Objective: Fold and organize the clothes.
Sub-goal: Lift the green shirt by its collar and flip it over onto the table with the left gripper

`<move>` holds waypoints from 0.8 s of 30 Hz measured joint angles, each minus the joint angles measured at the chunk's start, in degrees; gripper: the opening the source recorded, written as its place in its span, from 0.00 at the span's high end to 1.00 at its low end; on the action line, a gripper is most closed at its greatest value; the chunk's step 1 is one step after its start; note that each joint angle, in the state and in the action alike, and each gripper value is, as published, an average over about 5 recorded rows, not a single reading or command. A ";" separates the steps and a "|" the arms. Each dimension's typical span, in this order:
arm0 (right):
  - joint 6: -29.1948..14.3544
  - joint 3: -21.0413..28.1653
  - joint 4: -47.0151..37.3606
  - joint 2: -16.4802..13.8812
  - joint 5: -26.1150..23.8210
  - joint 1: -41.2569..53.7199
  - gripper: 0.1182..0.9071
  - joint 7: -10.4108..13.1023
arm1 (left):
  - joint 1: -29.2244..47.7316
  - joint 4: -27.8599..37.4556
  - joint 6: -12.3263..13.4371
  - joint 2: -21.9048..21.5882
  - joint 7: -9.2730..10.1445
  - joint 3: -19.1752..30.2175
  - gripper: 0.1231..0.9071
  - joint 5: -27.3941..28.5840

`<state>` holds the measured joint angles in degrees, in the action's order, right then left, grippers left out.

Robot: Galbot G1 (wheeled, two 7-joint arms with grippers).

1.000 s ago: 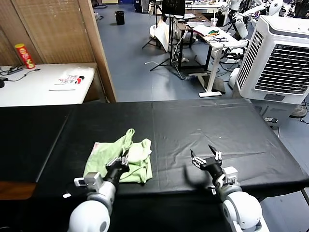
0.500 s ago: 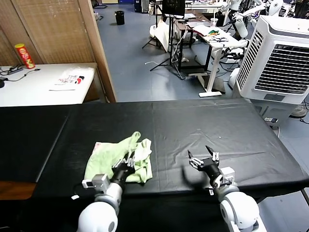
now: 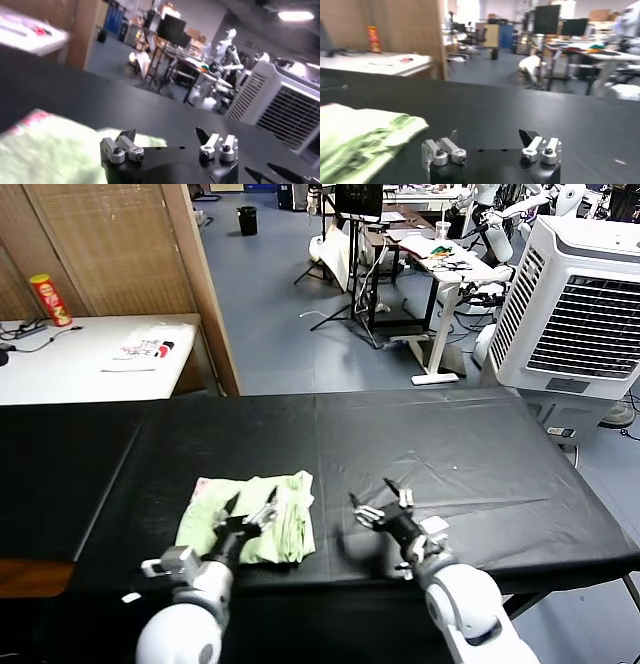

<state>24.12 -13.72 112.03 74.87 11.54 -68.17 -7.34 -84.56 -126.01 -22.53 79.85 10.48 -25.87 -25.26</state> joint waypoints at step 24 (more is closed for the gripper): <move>-5.21 10.51 -7.36 2.33 -9.69 4.99 0.14 2.10 | -1.65 7.98 4.61 -1.40 -5.38 -13.29 0.14 -7.21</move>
<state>18.91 -3.21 104.67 77.20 1.85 -63.18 -5.24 -86.21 -118.03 -17.92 78.46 5.10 -39.16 -32.47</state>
